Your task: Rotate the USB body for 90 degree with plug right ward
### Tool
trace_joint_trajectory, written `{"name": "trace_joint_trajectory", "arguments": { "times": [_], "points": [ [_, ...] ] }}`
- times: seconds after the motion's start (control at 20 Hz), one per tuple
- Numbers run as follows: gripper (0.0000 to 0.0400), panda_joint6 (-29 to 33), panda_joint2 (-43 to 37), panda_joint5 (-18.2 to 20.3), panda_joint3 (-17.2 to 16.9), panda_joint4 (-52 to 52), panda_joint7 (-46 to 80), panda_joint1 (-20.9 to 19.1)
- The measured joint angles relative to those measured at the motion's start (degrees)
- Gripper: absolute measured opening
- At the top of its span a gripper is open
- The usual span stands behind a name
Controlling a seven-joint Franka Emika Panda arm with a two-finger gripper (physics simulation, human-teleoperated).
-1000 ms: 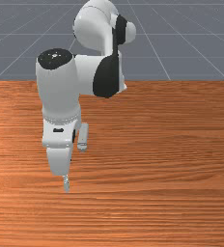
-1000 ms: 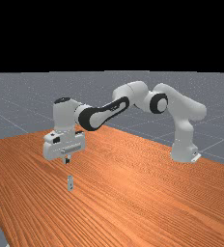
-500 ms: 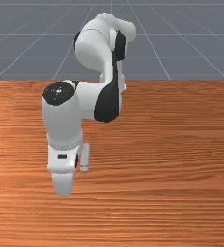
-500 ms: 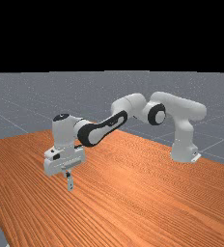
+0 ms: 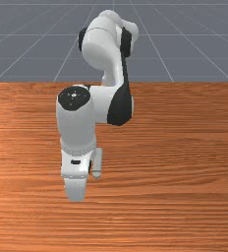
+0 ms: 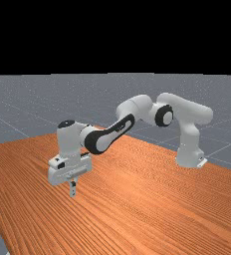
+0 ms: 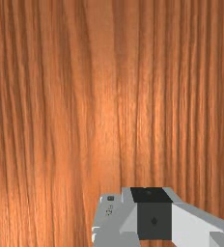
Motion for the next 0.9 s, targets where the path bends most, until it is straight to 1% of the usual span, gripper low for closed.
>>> {"name": "trace_joint_trajectory", "arguments": {
  "times": [0.25,0.3,0.35,0.4,0.5,0.55,0.6,0.65,0.7,0.75,0.85,0.9],
  "points": [
    [0.0000,1.2,-1.0,-0.6,-0.2,-2.1,-0.3,0.8],
    [0.0000,3.2,-2.9,-0.3,0.1,-5.8,-0.5,0.7],
    [0.0000,7.4,-6.4,-0.3,0.1,-12.8,-0.6,0.7],
    [0.0000,9.5,-8.9,-0.3,0.1,-17.3,-0.6,0.8],
    [0.0000,16.6,-15.4,-0.3,0.0,-29.4,-0.8,0.8],
    [0.0000,18.4,-17.6,-0.3,0.0,-33.4,-0.9,0.8],
    [0.0000,18.3,-18.6,-0.4,-0.1,-34.9,-0.9,0.8],
    [0.0000,19.5,-19.8,-0.4,-0.1,-37.2,-0.9,0.8],
    [0.0000,17.8,-19.7,-0.6,-0.1,-36.7,-1.5,0.8],
    [0.0000,18.5,-20.4,-1.4,-0.9,-37.9,-0.1,1.5],
    [0.0000,17.7,-21.2,-2.3,-1.6,-38.2,0.7,2.1],
    [0.0000,12.2,-19.8,-1.0,-0.5,-34.5,-0.7,1.2]
  ]
}}
